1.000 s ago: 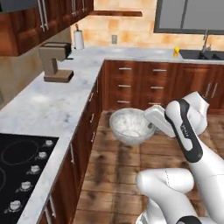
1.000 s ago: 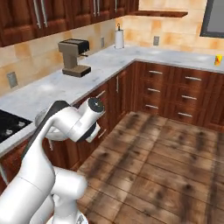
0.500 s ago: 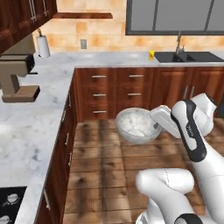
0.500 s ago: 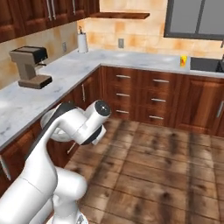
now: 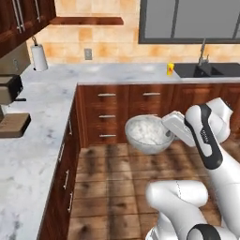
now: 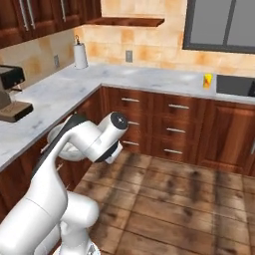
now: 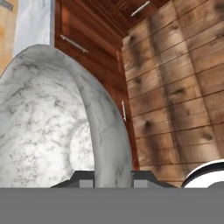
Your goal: Pick the cup and bowl from the counter and place them on the counter next to the sink.
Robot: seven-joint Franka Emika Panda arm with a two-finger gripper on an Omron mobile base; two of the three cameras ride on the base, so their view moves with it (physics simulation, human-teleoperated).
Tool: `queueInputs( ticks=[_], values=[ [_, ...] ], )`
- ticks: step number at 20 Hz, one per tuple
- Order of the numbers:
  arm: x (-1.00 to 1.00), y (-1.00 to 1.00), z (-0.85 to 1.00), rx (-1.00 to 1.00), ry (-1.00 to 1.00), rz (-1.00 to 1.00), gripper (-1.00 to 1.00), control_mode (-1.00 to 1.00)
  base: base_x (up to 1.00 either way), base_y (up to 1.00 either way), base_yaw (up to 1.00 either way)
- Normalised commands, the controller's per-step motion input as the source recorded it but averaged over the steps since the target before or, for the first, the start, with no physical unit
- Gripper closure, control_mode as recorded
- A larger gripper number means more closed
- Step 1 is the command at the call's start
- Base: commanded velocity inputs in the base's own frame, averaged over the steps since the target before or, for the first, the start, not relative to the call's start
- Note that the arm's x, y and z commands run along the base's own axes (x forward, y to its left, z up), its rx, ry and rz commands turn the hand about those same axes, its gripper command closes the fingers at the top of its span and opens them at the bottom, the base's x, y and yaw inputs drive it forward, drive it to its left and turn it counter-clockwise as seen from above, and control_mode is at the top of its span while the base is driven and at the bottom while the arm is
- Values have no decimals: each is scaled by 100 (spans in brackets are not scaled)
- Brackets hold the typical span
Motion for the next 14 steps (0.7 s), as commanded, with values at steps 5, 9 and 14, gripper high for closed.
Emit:
queueInputs(
  ticks=[5,9,14],
  values=[
    [0,0,0,0,0,0,100,100,100,-7,0],
    [0,0,0,0,0,0,100,100,100,-12,0],
    [0,0,0,0,0,0,100,100,100,-25,0]
  ],
)
